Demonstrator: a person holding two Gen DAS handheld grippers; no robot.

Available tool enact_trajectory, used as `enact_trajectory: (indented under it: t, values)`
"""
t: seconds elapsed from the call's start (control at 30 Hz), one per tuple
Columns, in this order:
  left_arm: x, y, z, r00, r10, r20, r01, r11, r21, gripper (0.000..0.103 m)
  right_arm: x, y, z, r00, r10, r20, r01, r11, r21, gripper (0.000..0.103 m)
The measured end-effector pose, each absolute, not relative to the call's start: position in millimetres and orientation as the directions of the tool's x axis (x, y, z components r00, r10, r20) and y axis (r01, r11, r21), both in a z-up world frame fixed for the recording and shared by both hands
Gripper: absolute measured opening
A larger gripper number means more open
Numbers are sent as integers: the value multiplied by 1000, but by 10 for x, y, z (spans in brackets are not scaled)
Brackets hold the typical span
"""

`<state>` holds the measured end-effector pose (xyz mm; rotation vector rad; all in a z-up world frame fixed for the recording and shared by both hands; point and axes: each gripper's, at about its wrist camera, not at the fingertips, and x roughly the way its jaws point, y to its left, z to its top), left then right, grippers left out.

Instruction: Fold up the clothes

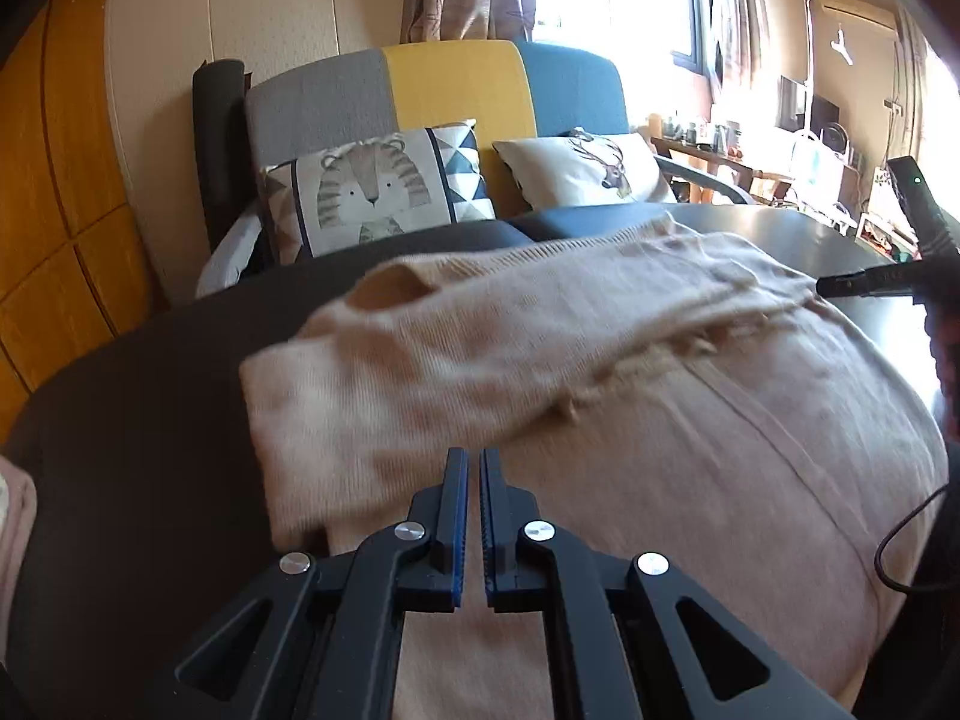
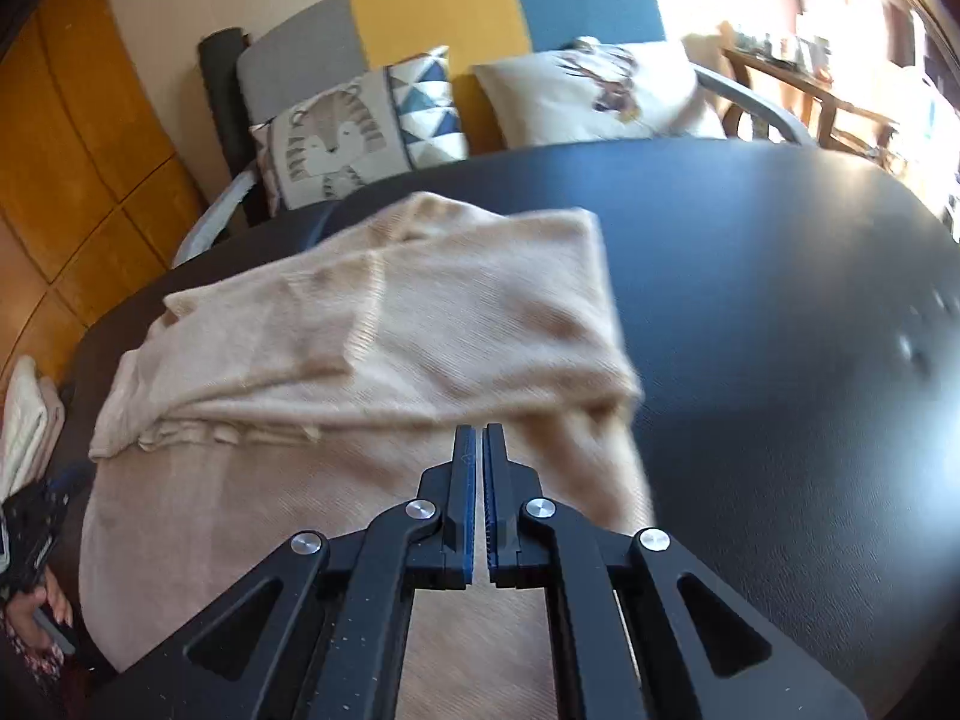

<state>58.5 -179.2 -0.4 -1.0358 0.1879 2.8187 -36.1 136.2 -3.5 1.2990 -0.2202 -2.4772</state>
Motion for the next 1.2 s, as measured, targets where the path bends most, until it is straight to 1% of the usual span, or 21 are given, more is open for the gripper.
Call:
enact_trajectory:
  t: [0.1,0.2,0.27,0.33,0.37,0.43,0.5,0.57,0.63,0.7,0.73,0.83,0.9,1.03,1.07,1.13,1.2]
  values:
    - [290,-1743,-9,-738,80,-670,-176,-981,76,3,-467,1173,8,-519,-411,-749,258,-911,321,2]
    - [114,-1658,-126,-708,34,-706,-187,-972,141,3,-550,945,10,-502,-451,-738,301,-891,340,2]
    - [68,-1635,-261,-672,13,-741,-207,-963,171,4,-547,748,-95,-477,-424,-770,334,-898,288,2]
    - [101,-1636,-278,-680,9,-733,-216,-958,189,4,-502,620,-185,-482,-376,-792,357,-909,214,2]
    - [106,-1634,-271,-677,8,-736,-220,-957,192,4,-476,608,-196,-484,-371,-792,364,-909,204,2]
    - [117,-1616,-253,-674,2,-739,-225,-953,202,4,-446,681,-173,-469,-405,-785,353,-901,254,2]
    - [151,-1570,-207,-682,9,-731,-225,-954,199,4,-366,857,-124,-483,-436,-760,316,-896,313,2]
    - [208,-1495,-135,-704,63,-707,-246,-956,159,4,-258,1071,-68,-529,-427,-734,269,-904,332,2]
    - [235,-1341,-77,-727,123,-676,-289,-947,138,4,-211,1314,-75,-565,-363,-741,196,-931,307,2]
    - [156,-1091,-73,-738,143,-659,-339,-924,179,5,-171,1561,-90,-594,-291,-750,119,-954,275,2]
    - [95,-964,-72,-739,148,-657,-363,-909,204,6,-187,1656,-115,-597,-277,-753,92,-956,279,3]
    - [-142,-641,-137,-738,134,-661,-420,-858,294,10,-279,1879,-197,-598,-245,-764,25,-957,287,3]
    - [-268,-509,-247,-734,90,-674,-419,-840,345,10,-356,1957,-239,-609,-212,-765,-3,-963,270,3]
    - [-298,-517,-304,-736,96,-671,-407,-854,324,10,-493,2051,-303,-609,-157,-778,-42,-972,229,3]
    - [-284,-531,-314,-738,100,-667,-406,-856,321,10,-497,2075,-307,-614,-129,-779,-55,-977,205,1]
    - [-252,-534,-333,-749,96,-656,-401,-854,333,10,-487,2136,-319,-623,-90,-777,-91,-978,186,0]
    - [-218,-504,-356,-763,77,-641,-392,-845,364,10,-483,2185,-344,-627,-90,-774,-108,-974,201,0]
